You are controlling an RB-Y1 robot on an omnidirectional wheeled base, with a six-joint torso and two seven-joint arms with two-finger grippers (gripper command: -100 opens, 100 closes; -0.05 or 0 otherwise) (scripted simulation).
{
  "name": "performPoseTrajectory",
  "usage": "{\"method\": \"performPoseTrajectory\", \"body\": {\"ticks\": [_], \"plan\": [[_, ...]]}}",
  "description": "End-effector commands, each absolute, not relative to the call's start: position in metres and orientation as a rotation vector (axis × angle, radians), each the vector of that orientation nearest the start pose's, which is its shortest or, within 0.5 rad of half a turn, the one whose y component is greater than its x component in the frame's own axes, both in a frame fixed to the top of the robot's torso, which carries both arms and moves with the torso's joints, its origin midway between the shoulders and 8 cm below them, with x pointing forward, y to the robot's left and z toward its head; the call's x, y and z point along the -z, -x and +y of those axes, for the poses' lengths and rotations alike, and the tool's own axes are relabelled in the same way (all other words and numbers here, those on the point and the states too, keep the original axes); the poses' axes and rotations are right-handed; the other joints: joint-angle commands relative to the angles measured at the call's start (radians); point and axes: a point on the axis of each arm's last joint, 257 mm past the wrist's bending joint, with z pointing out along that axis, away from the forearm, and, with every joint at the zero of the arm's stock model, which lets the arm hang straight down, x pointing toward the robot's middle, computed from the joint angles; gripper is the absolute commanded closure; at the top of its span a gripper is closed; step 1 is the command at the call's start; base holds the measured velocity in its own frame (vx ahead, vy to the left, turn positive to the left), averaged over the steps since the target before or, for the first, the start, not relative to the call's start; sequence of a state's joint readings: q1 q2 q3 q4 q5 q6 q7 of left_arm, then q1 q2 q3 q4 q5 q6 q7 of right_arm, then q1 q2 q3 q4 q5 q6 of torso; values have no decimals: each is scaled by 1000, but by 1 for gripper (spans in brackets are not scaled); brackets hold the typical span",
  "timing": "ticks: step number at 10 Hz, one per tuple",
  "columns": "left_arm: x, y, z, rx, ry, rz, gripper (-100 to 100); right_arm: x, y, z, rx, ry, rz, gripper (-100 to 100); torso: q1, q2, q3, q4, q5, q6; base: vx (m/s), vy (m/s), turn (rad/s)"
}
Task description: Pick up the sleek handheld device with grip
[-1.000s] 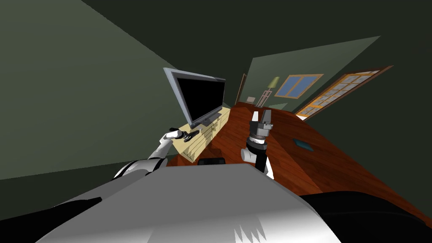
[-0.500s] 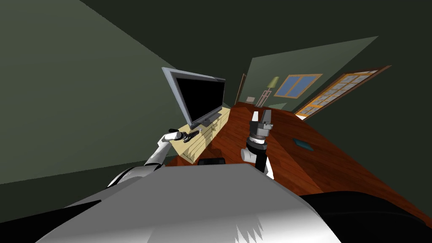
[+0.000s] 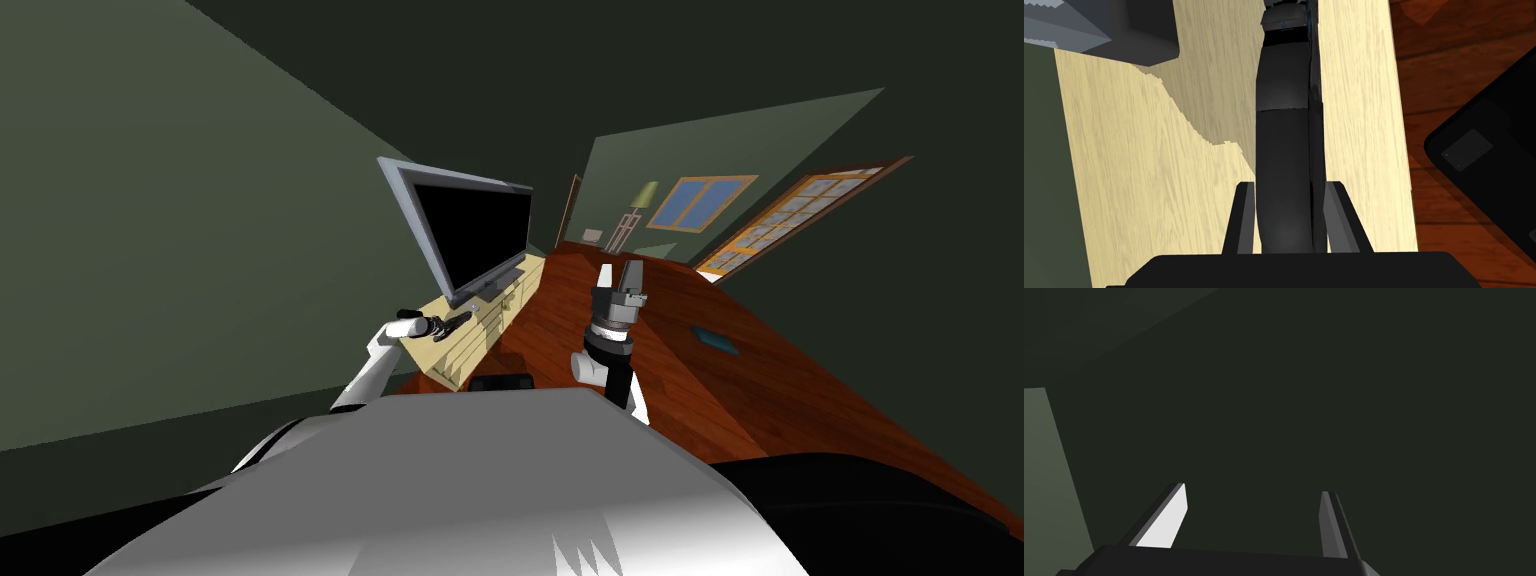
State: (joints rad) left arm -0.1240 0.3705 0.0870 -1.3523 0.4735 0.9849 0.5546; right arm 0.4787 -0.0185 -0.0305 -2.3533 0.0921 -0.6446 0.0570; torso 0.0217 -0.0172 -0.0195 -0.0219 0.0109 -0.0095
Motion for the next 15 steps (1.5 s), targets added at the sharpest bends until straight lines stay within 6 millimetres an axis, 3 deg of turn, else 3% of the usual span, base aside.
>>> {"method": "performPoseTrajectory", "body": {"ticks": [1,4,5,6,8,9,10,12,14,15], "plan": [[441,-430,351,717,2618,1182,100,-85,-302,-259,-1218,-371,528,0,0,0,0,0,0,0,53,26,-31],[421,-443,345,779,2572,1194,100,-85,-302,-259,-1218,-371,528,0,-2,2,2,2,-1,0,9,4,3],[435,-415,345,708,2631,1164,100,-85,-302,-259,-1218,-371,528,0,-3,3,2,2,-2,0,43,19,-63],[435,-409,346,711,2627,1164,100,-85,-302,-259,-1218,-371,528,0,-1,2,2,2,-1,0,49,19,-30],[414,-421,339,775,2581,1178,100,-85,-302,-259,-1218,-371,528,0,-2,2,2,3,-2,0,13,10,11],[431,-391,341,690,2648,1143,100,-85,-302,-259,-1218,-371,528,0,-3,3,3,4,-2,0,49,19,-70],[434,-380,342,680,2654,1139,100,-85,-302,-259,-1218,-371,528,0,-2,3,2,2,-2,-1,53,29,-26],[410,-396,334,760,2599,1156,100,-85,-302,-259,-1218,-371,528,0,-2,3,3,4,-3,0,10,8,8],[408,-396,333,761,2599,1157,100,-85,-302,-259,-1218,-371,528,0,-5,5,5,5,-4,1,0,0,0],[406,-398,333,767,2595,1158,0,-85,-302,-259,-1218,-371,528,0,-5,6,5,5,-4,0,0,0,0]]}}
